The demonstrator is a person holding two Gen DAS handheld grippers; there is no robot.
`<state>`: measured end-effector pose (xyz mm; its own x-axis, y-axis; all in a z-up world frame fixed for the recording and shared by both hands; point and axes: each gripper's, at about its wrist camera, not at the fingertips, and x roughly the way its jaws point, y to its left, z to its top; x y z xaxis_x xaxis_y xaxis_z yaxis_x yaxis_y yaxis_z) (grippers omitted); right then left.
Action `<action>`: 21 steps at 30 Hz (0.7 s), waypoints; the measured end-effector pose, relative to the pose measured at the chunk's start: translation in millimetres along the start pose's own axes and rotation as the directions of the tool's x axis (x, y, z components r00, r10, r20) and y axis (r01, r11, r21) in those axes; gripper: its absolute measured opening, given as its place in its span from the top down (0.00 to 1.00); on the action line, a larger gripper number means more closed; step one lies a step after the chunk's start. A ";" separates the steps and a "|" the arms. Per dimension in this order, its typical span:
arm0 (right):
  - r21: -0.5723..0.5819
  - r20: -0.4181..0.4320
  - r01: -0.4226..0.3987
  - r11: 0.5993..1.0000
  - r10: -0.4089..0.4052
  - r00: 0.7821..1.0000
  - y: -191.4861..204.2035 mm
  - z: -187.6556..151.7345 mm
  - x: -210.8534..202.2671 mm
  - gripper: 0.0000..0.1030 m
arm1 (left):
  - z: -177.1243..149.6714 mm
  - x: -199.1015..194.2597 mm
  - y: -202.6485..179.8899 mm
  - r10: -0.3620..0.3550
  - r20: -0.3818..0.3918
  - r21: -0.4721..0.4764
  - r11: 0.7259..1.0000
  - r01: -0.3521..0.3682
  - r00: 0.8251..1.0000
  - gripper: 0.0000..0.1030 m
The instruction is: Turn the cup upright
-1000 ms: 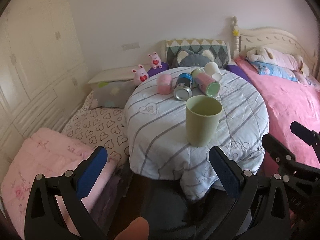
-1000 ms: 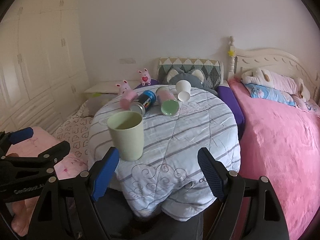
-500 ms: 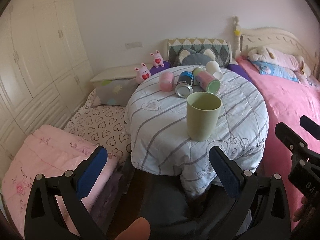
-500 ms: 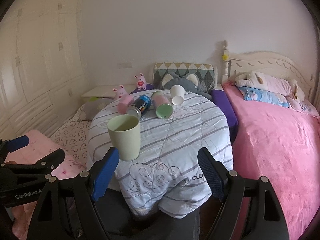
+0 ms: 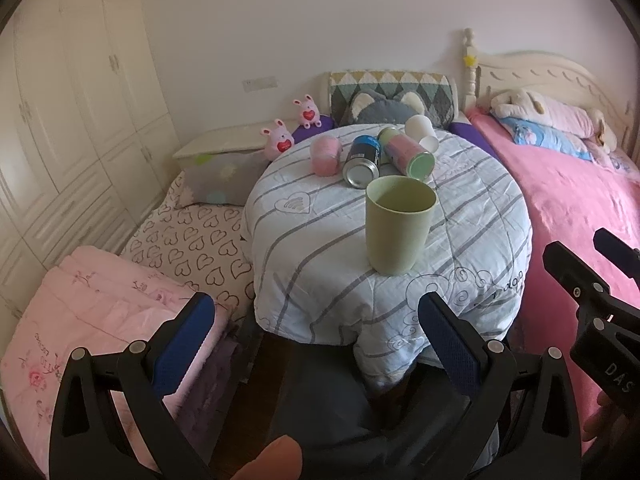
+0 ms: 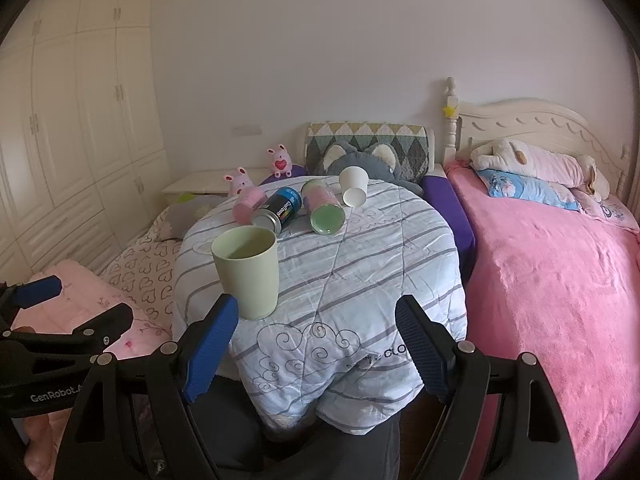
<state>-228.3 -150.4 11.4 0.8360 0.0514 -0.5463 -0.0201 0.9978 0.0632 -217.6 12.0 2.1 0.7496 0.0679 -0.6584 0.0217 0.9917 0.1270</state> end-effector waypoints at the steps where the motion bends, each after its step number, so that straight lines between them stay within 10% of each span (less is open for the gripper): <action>1: 0.001 0.000 0.000 1.000 0.000 1.000 0.0 0.1 0.2 0.20 | -0.1 0.2 0.1 -0.002 0.000 0.000 1.000 0.002 1.000 0.00; 21: -0.002 -0.015 -0.008 1.000 0.008 1.000 2.6 -3.4 3.3 0.20 | 3.1 -1.2 7.4 -0.013 0.018 -0.026 1.000 0.014 1.000 0.00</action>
